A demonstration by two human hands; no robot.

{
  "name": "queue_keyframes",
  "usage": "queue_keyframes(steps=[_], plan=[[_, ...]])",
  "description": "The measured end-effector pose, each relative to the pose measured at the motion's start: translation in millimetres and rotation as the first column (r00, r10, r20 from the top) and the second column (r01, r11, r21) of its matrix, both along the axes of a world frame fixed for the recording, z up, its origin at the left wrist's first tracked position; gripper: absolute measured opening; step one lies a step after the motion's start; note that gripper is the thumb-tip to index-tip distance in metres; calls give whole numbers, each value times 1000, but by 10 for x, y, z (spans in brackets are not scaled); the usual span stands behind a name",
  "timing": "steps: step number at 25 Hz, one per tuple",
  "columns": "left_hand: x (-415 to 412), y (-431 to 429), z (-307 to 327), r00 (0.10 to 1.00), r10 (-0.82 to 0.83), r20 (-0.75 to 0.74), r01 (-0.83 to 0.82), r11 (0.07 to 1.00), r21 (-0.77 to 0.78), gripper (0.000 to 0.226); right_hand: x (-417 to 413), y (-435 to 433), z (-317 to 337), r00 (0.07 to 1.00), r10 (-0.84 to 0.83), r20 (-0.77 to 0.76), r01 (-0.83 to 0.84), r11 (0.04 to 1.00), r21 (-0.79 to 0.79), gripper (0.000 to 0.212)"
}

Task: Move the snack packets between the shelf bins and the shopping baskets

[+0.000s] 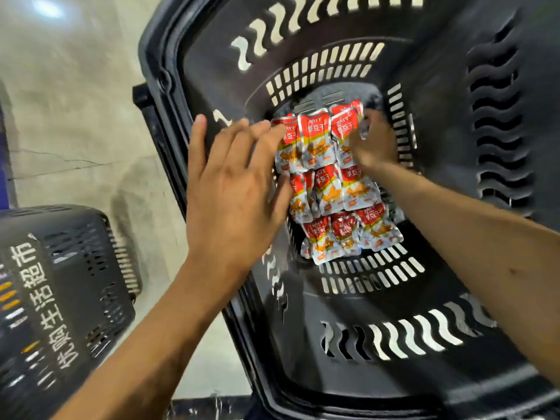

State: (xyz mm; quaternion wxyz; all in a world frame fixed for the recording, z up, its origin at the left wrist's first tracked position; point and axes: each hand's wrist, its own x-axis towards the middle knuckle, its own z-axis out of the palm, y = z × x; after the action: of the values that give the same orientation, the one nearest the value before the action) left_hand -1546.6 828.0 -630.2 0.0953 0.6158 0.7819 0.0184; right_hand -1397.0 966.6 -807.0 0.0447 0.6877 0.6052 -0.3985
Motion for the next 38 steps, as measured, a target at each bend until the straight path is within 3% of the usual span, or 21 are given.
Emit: queue_keyframes(steps=[4, 6, 11, 14, 18, 21, 23, 27, 31, 35, 38], plan=[[-36, -18, 150, 982, 20, 187, -31, 998, 58, 38, -31, -455, 1143, 967, 81, -241, -80, 997, 15, 42], [-16, -22, 496, 957, 46, 286, -71, 994, 79, 37, 79, -680, 1789, 953, 93, -289, -93, 996, 14, 42], [222, -365, 1758, 864, 315, 392, -226, 940, -256, 44, 498, -1191, 3458, 940, 189, -283, -185, 982, 42, 45], [521, -961, 2497, 752, 412, 515, -297, 908, -294, 42, 909, -1666, 4423, 899, 192, -394, -184, 981, 59, 40], [1007, -1831, 3273, 629, 466, 622, -389, 882, -267, 42, 1534, -2303, 5146, 879, 288, -379, -244, 957, 159, 43], [1292, -2381, 3687, 495, 502, 709, -447, 847, -288, 41, 1881, -2748, 5471, 874, 258, -411, -212, 965, 153, 43], [1353, -2553, 3837, 467, 489, 737, -434, 853, -290, 38, 1981, -2967, 5624, 883, 230, -409, -169, 969, 181, 40], [1352, -2526, 4021, 507, 359, 783, -263, 930, -256, 32, 2109, -3372, 5829, 922, 45, -384, 51, 971, 236, 37], [1397, -2382, 4138, 606, 78, 791, 120, 975, -188, 32, 2127, -4159, 5930, 890, -263, -372, 391, 860, 327, 36], [1720, -2469, 4274, 559, -123, 820, 381, 916, -123, 28, 2173, -5158, 6080, 703, -611, -364, 700, 685, 201, 38], [2225, -2751, 4331, 481, -228, 846, 606, 784, -133, 25, 2227, -5969, 6191, 553, -762, -337, 833, 514, 203, 36]])
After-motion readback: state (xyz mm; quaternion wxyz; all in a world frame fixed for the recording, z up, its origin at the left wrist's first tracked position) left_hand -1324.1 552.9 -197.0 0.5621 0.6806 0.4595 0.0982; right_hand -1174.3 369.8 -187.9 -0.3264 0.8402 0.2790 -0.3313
